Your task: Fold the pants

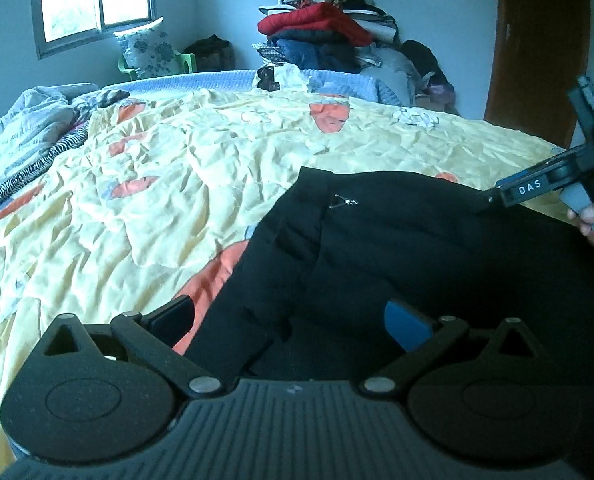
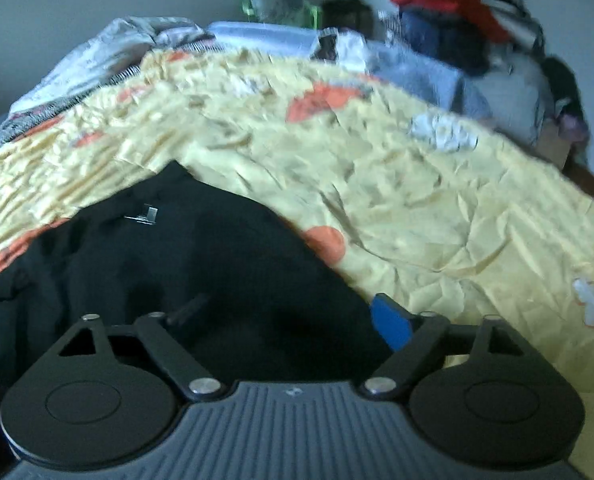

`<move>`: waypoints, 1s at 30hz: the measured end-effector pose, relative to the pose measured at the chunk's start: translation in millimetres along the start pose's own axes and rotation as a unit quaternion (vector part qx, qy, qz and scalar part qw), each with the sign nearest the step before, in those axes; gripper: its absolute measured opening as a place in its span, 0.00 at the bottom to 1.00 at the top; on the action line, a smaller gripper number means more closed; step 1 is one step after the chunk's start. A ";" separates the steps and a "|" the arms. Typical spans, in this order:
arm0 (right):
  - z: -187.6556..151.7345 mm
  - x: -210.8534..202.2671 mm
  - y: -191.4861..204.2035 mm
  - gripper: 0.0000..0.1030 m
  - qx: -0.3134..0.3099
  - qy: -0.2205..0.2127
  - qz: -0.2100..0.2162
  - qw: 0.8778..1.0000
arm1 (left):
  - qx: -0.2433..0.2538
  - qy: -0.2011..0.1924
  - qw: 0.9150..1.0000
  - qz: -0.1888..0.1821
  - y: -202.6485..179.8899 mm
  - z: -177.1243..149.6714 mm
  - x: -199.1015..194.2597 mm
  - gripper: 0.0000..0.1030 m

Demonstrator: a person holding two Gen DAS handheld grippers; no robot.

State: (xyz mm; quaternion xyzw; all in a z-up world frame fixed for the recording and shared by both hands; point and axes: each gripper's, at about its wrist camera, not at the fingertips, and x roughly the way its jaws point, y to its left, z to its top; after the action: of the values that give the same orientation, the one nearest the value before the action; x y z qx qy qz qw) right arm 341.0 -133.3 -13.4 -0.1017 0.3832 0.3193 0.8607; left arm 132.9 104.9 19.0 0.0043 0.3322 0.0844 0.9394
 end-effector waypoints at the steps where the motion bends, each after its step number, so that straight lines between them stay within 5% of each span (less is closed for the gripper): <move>1: 1.4 6.0 -3.9 0.78 -0.002 0.005 0.004 1.000 | 0.000 0.001 1.000 -0.001 0.6 1.9 3.0 1.00; 5: 2.7 24.9 -14.1 0.78 -0.003 0.026 0.023 0.999 | -0.011 0.014 1.000 -0.014 2.2 11.9 18.8 1.00; 7: 1.7 28.0 -16.3 0.69 -0.005 0.025 0.036 0.999 | -0.012 0.014 1.000 -0.016 2.6 18.0 24.3 1.00; 8: 1.6 27.1 -17.6 0.62 -0.005 0.022 0.046 0.999 | -0.012 0.012 1.000 -0.015 2.4 21.3 26.6 1.00; 10: 1.8 23.4 -20.0 0.19 0.004 0.015 0.055 0.998 | -0.017 0.007 1.000 -0.018 2.8 30.1 32.1 1.00; 11: 1.6 20.8 -18.5 0.12 0.002 0.011 0.049 0.999 | -0.021 0.007 1.000 -0.020 3.2 34.4 35.5 1.00; 15: -7.8 0.1 14.4 0.07 -0.077 -0.025 0.000 0.997 | -0.034 0.014 0.999 -0.033 4.9 57.1 53.1 1.00; 19: -29.4 -26.6 74.5 0.07 -0.207 -0.060 -0.066 0.974 | -0.073 0.041 0.995 -0.057 12.3 81.8 75.7 0.98; 22: -49.4 -42.6 118.0 0.07 -0.284 -0.073 -0.094 0.951 | -0.153 0.055 0.982 -0.098 28.2 94.8 86.4 0.99; 25: -62.6 -53.9 141.7 0.07 -0.312 -0.081 -0.097 0.942 | -0.229 0.072 0.962 -0.131 40.8 103.8 101.4 0.99; 30: -77.9 -74.2 165.0 0.07 -0.334 -0.089 -0.091 0.934 | -0.247 0.122 0.948 -0.158 37.4 118.8 131.8 0.94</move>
State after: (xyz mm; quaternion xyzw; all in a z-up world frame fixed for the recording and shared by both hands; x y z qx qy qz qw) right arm 153.8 -73.1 -1.6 -0.3895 0.1654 0.3568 0.8329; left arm 302.1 168.7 31.8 -0.2908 0.4094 0.0146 0.8646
